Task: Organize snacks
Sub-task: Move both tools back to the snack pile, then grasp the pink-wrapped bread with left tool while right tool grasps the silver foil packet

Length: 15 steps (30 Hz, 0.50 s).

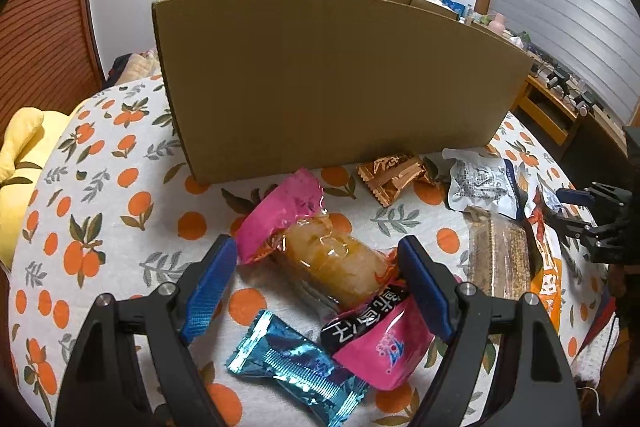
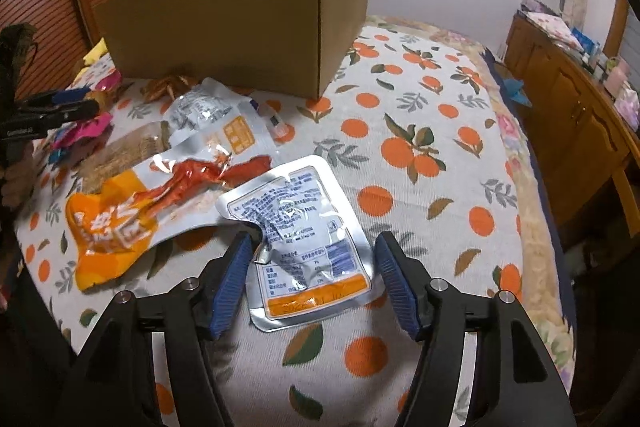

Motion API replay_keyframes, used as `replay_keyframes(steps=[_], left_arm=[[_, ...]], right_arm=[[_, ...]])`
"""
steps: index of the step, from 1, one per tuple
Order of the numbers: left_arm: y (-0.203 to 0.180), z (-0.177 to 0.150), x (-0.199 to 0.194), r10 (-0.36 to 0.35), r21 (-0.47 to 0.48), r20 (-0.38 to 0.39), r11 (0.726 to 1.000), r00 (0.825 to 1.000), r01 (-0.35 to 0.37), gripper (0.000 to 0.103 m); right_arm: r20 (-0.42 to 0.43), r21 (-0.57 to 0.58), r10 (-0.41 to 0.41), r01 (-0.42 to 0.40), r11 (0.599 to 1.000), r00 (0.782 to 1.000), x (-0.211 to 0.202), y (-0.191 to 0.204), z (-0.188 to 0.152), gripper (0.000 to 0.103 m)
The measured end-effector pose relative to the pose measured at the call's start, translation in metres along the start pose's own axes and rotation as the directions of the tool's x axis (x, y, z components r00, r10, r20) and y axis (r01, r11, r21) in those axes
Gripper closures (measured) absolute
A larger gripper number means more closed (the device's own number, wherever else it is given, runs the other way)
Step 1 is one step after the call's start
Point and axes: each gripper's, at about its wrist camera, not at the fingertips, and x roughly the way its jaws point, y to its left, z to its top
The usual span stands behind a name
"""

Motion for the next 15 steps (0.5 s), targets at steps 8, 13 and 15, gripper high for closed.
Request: replay_keyframes(steps=[8,13,15], left_arm=[[0.0034,0.0034,0.0036,-0.024,-0.037,-0.005,0.999,1.0,0.023,0.021],[0.005,0.0063,0.0032,-0.028,-0.033,-0.011,0.999,1.0,0.028,0.034],[0.006,0.0063,0.0021,-0.039,-0.032,-0.018,0.999,0.999,0.039,0.034]], right_arm=[[0.026,0.013,-0.017,0.017,1.0,1.0,0.0009,0.0011,-0.0014,0.037],[0.027,0.015,-0.017,0.016,1.0,1.0,0.001,0.0011,-0.0013,0.037],[0.027,0.015,-0.016,0.016,1.0,1.0,0.0008,0.001,-0.0014,0.037]])
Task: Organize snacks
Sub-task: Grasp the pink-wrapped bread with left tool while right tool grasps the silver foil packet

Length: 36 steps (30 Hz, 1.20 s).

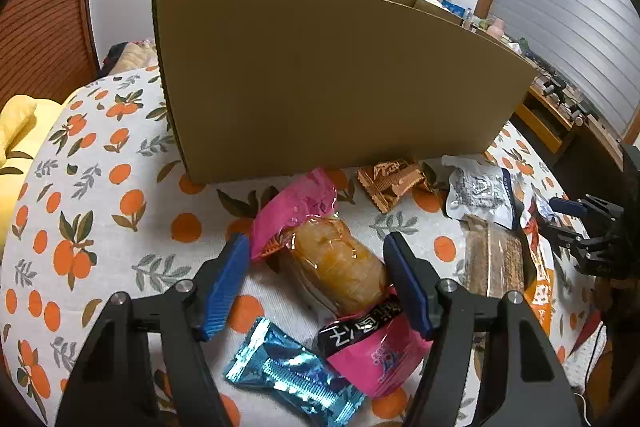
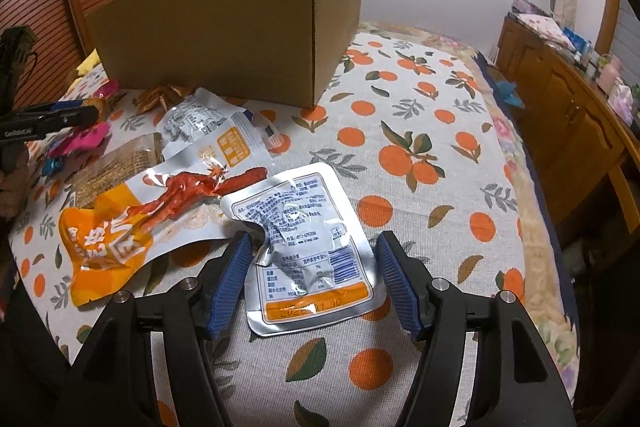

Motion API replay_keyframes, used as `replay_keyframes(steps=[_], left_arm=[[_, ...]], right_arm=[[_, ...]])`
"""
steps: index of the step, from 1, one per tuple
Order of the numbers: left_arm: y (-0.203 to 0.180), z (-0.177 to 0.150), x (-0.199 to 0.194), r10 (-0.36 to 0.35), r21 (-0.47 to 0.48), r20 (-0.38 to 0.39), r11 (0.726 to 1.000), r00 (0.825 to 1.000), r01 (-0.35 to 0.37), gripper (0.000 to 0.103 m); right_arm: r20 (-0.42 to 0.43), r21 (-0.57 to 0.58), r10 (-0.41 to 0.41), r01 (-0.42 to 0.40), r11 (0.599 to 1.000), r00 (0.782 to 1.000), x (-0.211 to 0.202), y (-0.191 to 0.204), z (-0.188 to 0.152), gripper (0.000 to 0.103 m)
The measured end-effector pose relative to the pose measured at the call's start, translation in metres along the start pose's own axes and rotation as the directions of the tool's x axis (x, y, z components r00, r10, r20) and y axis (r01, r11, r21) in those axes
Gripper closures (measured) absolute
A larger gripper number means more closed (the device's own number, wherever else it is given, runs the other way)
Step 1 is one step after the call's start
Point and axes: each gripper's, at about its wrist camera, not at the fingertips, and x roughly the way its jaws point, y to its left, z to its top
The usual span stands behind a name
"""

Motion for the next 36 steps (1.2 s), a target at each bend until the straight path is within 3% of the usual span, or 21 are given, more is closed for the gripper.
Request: replay_keyframes(steps=[9,12,15,18,20,36], left_arm=[[0.0,-0.001,-0.002,0.011,0.015,-0.005,1.0,1.0,-0.011,0.03],[0.002,-0.002,0.007,0.011,-0.003,-0.05,1.0,0.999,-0.011,0.028],[-0.003,-0.005,0.007,0.049,0.031,-0.04,0.998,0.998,-0.048,0.028],[-0.005,-0.006,0.006,0.04,0.031,-0.037,0.999,0.999,-0.039,0.038],[-0.004,-0.006,0.005,0.013,0.027,-0.037,1.0,0.999,-0.012,0.062],[-0.011,-0.002,-0.023,-0.016,0.047,0.017,0.999,1.0,0.015,0.063]], right_arm=[[0.0,0.0,0.0,0.0,1.0,1.0,0.0,0.0,0.0,0.036],[0.0,0.0,0.0,0.0,1.0,1.0,0.0,0.0,0.0,0.036],[-0.003,0.0,0.0,0.0,1.0,1.0,0.0,0.0,0.0,0.036],[-0.005,0.0,0.0,0.0,1.0,1.0,0.0,0.0,0.0,0.036],[-0.005,0.0,-0.001,0.001,1.0,1.0,0.0,0.0,0.0,0.036],[0.0,-0.001,0.011,-0.011,1.0,1.0,-0.006,0.005,-0.004,0.042]])
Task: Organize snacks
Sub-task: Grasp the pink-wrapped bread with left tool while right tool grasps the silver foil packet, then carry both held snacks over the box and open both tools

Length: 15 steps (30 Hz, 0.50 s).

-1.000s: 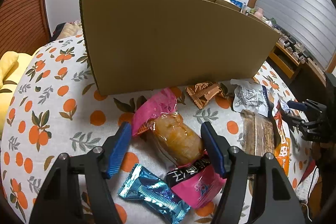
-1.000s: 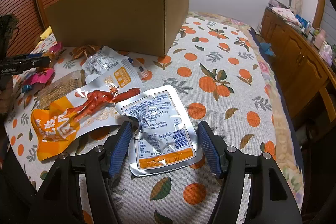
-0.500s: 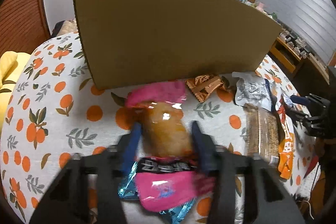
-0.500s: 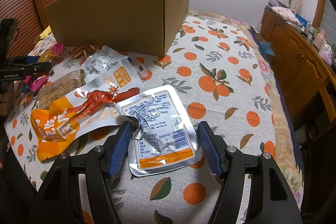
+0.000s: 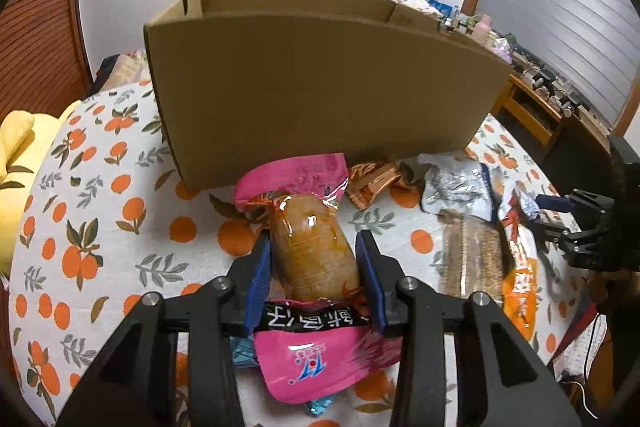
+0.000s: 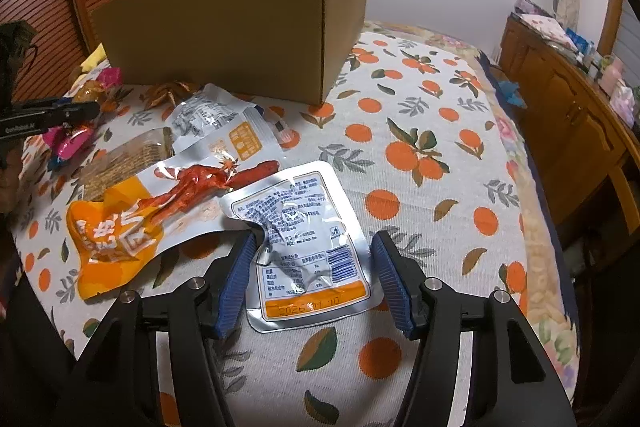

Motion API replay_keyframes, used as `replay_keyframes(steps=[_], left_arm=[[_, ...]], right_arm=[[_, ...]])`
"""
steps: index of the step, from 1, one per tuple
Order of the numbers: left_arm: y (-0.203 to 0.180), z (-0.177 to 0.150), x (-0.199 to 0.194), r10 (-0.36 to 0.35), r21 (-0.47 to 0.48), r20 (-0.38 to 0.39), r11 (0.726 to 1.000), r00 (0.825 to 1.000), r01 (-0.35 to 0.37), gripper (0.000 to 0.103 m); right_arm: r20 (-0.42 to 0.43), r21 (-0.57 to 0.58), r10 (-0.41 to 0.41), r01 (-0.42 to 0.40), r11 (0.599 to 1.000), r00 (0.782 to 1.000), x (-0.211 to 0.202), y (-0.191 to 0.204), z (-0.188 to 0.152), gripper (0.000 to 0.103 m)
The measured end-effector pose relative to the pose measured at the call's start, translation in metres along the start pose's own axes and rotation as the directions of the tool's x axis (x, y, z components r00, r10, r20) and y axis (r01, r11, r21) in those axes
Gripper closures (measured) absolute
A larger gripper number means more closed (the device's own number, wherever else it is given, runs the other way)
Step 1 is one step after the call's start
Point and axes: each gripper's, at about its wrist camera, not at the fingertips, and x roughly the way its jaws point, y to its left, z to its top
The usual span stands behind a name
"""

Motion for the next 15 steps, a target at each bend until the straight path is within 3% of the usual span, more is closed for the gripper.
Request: replay_keyframes(steps=[15], left_arm=[[-0.026,0.014,-0.022,-0.04,0.05,0.052,0.998,0.998,0.037,0.063]], right_arm=[[0.048,0.012,0.004,-0.004,1.0,0.999,-0.022,0.001,0.003,0.042]])
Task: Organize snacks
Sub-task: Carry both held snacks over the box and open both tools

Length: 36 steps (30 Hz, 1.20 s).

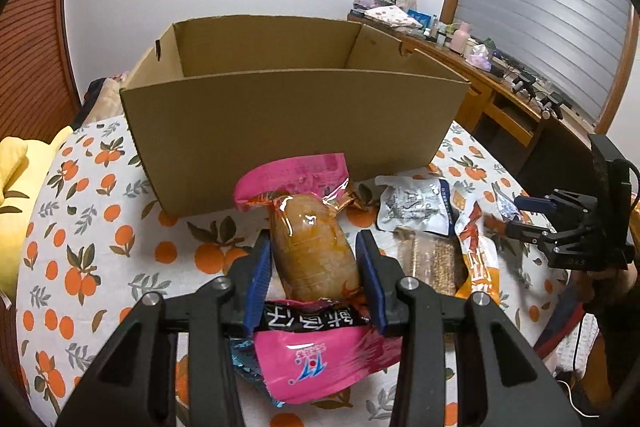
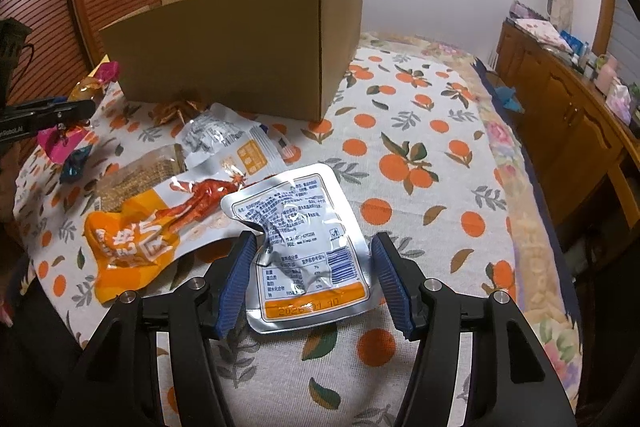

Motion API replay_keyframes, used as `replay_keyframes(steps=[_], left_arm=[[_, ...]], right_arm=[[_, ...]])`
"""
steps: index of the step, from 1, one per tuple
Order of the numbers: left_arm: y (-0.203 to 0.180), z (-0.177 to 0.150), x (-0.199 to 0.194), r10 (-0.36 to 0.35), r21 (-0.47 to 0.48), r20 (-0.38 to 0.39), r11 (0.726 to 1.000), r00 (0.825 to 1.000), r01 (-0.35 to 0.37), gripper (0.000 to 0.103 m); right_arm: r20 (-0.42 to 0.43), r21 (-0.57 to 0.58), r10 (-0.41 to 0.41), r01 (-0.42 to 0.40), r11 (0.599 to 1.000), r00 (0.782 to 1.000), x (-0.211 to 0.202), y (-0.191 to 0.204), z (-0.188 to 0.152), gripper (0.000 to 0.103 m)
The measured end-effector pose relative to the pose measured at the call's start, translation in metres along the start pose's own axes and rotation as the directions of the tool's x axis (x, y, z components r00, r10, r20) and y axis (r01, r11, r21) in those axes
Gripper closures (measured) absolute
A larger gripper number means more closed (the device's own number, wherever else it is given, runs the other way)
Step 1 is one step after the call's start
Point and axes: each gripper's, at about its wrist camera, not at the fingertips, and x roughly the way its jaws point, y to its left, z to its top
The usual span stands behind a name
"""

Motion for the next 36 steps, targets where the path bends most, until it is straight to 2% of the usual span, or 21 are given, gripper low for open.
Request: replay_keyframes(steps=[20,29,36], left_arm=[[-0.009,0.038,-0.023,-0.014,0.04,0.077,0.999,0.997,0.011,0.063],[-0.003,0.076,-0.032,-0.006,0.076,0.13,0.997,0.992,-0.004,0.063],[0.012,0.102,-0.02,0.011,0.073,0.134,0.997,0.991,-0.02,0.063]], right_arm=[[0.126,-0.072,0.026,-0.017,0.997,0.992,-0.04,0.025,0.041,0.042],[0.209,-0.125,0.059,-0.033,0.992,0.976,-0.054,0.04,0.085,0.042],[0.252,-0.169,0.094,-0.052,0.984,0.963,-0.048,0.049,0.126,0.042]])
